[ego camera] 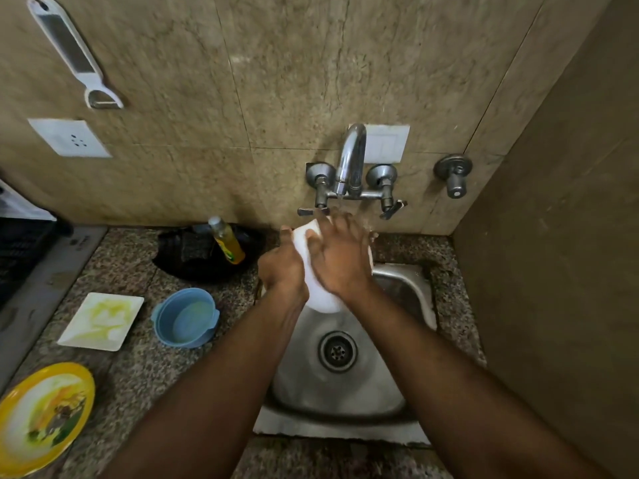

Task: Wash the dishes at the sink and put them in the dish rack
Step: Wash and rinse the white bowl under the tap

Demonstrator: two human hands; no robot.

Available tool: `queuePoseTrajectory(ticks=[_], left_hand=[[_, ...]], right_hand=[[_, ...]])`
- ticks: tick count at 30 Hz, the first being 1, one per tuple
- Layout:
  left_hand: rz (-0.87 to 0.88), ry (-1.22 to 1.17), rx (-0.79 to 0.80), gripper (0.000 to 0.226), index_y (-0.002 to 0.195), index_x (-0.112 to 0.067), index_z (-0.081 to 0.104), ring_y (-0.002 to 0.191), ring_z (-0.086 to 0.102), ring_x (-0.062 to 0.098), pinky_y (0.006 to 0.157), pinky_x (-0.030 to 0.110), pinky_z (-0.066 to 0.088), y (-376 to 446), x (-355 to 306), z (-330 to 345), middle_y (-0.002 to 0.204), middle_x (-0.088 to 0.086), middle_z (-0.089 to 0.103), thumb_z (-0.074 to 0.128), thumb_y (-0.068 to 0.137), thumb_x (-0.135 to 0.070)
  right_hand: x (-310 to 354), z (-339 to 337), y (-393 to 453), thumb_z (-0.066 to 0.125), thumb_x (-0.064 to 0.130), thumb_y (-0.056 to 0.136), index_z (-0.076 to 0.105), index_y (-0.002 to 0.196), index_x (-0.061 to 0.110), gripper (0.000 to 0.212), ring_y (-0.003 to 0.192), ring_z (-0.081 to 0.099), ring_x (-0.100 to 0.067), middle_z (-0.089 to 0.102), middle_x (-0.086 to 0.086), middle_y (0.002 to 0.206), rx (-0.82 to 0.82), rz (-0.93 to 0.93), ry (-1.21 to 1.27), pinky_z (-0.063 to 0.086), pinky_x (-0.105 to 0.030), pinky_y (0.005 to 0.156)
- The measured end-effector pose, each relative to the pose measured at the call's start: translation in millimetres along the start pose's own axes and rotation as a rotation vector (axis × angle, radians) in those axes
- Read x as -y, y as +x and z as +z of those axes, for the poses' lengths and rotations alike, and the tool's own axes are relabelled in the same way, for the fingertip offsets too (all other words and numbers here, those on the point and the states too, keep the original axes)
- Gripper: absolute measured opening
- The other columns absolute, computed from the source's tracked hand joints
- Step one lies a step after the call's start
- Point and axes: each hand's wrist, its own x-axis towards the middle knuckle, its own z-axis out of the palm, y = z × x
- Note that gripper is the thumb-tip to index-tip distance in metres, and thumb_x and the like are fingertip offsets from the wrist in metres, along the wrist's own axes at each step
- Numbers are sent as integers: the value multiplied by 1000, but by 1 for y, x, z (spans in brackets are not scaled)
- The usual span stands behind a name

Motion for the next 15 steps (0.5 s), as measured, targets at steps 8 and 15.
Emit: queuePoseTrajectory(ticks=[8, 15], left_hand=[[23, 10, -59, 53, 73, -12, 62, 96, 69, 31, 93, 41, 57, 0, 14, -4, 99, 9, 71, 71, 86, -62], [-33, -61, -22, 52, 67, -15, 62, 86, 73, 29, 89, 43, 61, 2, 12, -5, 80, 2, 72, 66, 80, -66]], right_hand=[[-12, -12, 25, 27, 36, 107, 63, 122, 2, 51, 117, 61, -40, 65, -25, 126, 128, 389, 202, 47, -41, 98], [18, 7, -22, 24, 44, 99, 43, 152, 13, 64, 147, 36, -32, 43, -9, 158, -123, 5, -33, 30, -51, 120]])
